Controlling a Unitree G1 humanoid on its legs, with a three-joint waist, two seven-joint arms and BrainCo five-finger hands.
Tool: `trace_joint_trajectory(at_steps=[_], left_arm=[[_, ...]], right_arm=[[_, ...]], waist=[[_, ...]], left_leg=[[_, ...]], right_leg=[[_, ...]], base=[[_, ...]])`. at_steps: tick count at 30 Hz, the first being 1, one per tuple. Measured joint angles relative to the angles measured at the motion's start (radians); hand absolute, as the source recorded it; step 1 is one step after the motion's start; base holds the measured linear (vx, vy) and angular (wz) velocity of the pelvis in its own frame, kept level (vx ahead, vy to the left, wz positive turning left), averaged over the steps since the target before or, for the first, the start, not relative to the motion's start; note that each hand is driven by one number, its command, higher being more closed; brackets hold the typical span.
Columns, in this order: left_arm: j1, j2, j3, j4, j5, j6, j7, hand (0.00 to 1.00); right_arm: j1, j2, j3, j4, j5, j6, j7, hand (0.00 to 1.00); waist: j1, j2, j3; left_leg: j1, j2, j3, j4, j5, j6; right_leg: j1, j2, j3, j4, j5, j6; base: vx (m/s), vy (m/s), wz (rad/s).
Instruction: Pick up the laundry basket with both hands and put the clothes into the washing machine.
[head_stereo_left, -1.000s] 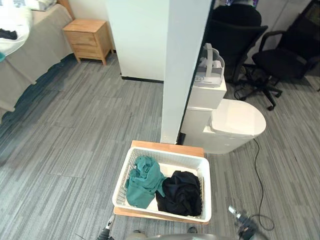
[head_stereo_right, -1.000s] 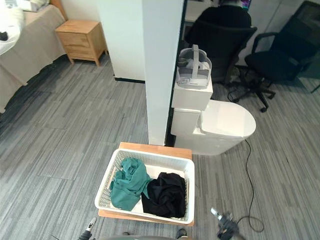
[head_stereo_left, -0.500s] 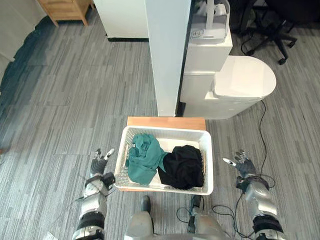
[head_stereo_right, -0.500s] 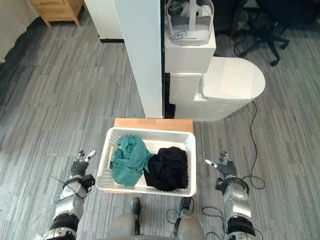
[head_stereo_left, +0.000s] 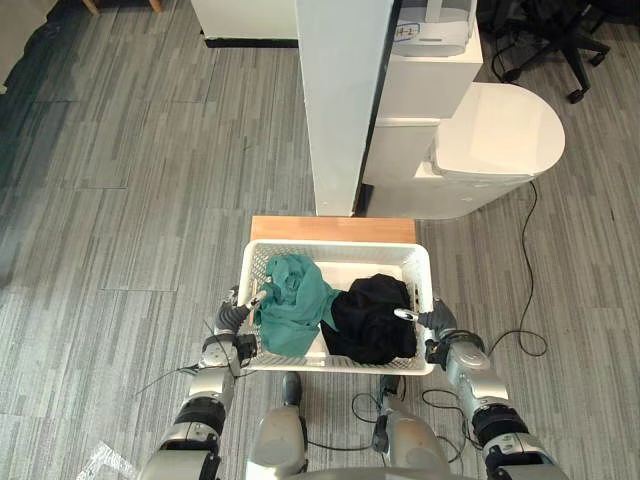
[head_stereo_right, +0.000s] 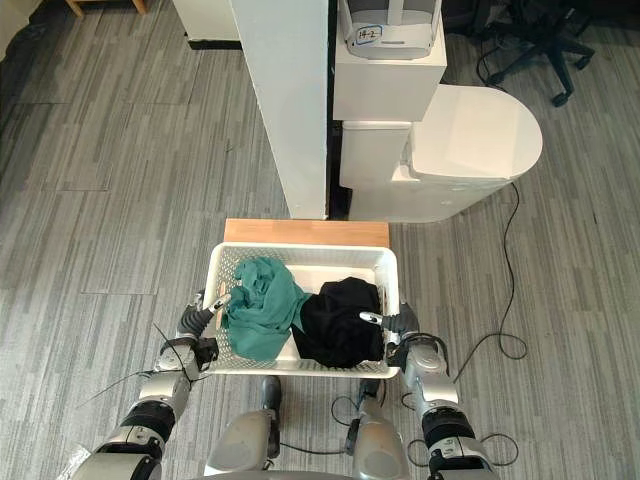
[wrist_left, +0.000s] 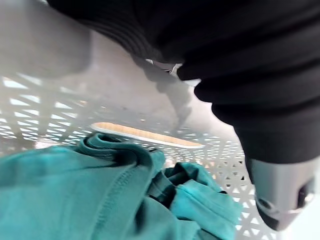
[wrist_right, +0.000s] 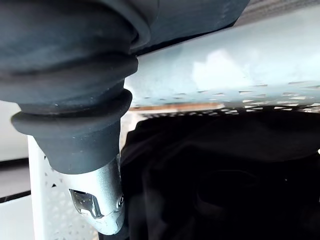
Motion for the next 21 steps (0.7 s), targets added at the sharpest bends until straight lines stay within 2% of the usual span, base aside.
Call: trace_joint_trajectory(at_steps=[8, 11, 12, 13, 14, 16, 21], left_arm=[[-0.091, 0.065, -0.115, 0.121, -0.015, 0.004, -0.005, 0.00], [-0.127, 0.075, -0.122, 0.143, -0.012, 0.006, -0.022, 0.00], [-0.160, 0.091, -0.150, 0.166, 0.015, 0.015, -0.026, 0.00], [-0.167, 0.094, -0.156, 0.169, 0.020, 0.019, -0.029, 0.00], [-0.192, 0.103, -0.163, 0.176, 0.055, 0.034, -0.044, 1.00], [-0.233, 0.111, -0.166, 0.189, 0.102, 0.052, -0.054, 1.00], [-0.301, 0.134, -0.166, 0.200, 0.168, 0.087, -0.055, 1.00]], right_arm=[[-0.125, -0.046, 0.070, 0.204, -0.030, -0.015, -0.001, 0.00], [-0.176, -0.056, 0.070, 0.263, -0.032, -0.014, -0.001, 0.00], [-0.214, -0.063, 0.069, 0.308, -0.033, -0.012, -0.001, 1.00], [-0.221, -0.064, 0.069, 0.315, -0.033, -0.013, -0.001, 1.00], [-0.240, -0.070, 0.067, 0.330, -0.034, -0.013, -0.001, 1.00], [-0.264, -0.075, 0.064, 0.342, -0.037, -0.012, 0.000, 1.00], [-0.352, -0.077, 0.067, 0.399, -0.062, 0.000, -0.027, 1.00]], waist=[[0.003, -0.015, 0.050], [0.004, -0.021, 0.059], [0.008, -0.025, 0.064], [0.009, -0.026, 0.064], [0.012, -0.028, 0.065], [0.029, -0.036, 0.069], [0.026, -0.049, 0.081]], left_leg=[[-0.004, -0.001, -0.005, 0.019, 0.003, 0.003], [-0.012, -0.004, -0.008, 0.018, 0.008, 0.001], [-0.018, -0.006, -0.008, 0.018, 0.013, 0.002], [-0.020, -0.007, -0.007, 0.017, 0.014, 0.002], [-0.031, -0.008, -0.004, 0.016, 0.021, 0.003], [-0.043, -0.009, 0.003, 0.015, 0.032, 0.002], [-0.064, -0.013, 0.008, -0.009, 0.062, -0.007]], right_leg=[[0.004, -0.003, -0.001, 0.008, 0.000, 0.000], [-0.005, -0.007, -0.003, 0.013, 0.001, 0.002], [-0.012, -0.010, -0.003, 0.016, 0.003, 0.005], [-0.015, -0.011, -0.003, 0.019, 0.003, 0.005], [-0.030, -0.014, -0.002, 0.028, 0.003, 0.005], [-0.049, -0.015, 0.009, 0.031, 0.003, 0.008], [-0.098, -0.022, 0.018, 0.060, -0.001, 0.005]], base=[[-0.05, -0.007, 0.01], [-0.08, -0.010, 0.05], [-0.07, -0.005, 0.03], [-0.09, -0.002, 0.04], [-0.07, 0.007, -0.02], [-0.12, 0.003, -0.07], [-0.09, -0.001, -0.03]])
